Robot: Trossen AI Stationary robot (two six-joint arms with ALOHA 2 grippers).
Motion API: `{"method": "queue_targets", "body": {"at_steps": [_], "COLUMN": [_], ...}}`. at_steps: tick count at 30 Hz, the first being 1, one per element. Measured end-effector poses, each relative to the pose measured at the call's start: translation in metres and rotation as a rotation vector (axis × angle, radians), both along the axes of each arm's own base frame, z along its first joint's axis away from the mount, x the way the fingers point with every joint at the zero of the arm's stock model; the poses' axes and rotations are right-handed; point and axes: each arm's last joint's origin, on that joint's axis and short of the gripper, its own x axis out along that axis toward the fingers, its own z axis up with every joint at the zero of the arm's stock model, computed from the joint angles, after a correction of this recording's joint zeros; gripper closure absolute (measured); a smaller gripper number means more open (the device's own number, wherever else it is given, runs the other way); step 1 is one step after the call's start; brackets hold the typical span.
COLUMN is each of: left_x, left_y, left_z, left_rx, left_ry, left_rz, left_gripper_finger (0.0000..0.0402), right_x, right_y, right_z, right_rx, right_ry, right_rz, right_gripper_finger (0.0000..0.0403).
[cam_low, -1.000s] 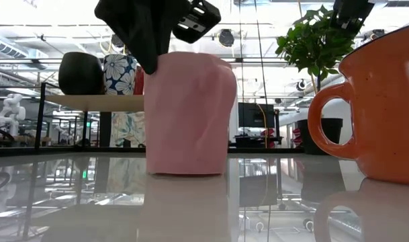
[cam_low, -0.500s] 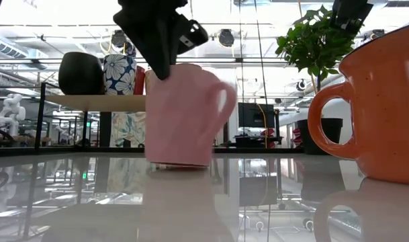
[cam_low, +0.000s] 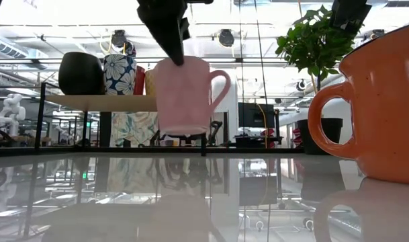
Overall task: Place coffee mugs
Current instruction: Put the pink mug on the shelf
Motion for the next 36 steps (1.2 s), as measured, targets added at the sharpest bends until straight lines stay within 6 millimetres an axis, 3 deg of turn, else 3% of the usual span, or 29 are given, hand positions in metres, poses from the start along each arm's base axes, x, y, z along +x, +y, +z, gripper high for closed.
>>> {"method": "queue_targets", "body": {"at_steps": [11,21,36], "left_x": [-0.026,-0.053,-0.068], "left_y": [0.041,0.079,0.109], "left_z": [0.030,0.064,0.080], "left_rx": [0.053,0.076,0.098], "left_ry": [0.021,-0.064,-0.065], "left_rz": [0.177,0.398,0.469], "left_gripper_finger": [0.0389,0.0389,0.0389], "right_x": [0.000,0.000,0.001], "right_y": [-0.001,-0.001,-0.001], "right_z": [0.000,0.000,0.001], "right_rx": [-0.021,-0.036,-0.018], "right_ry": [-0.002,-0.006,-0.015], "right_rz": [-0.010,-0.025,-0.053], "right_gripper_finger": [0.0326,0.0326,0.0326]}}
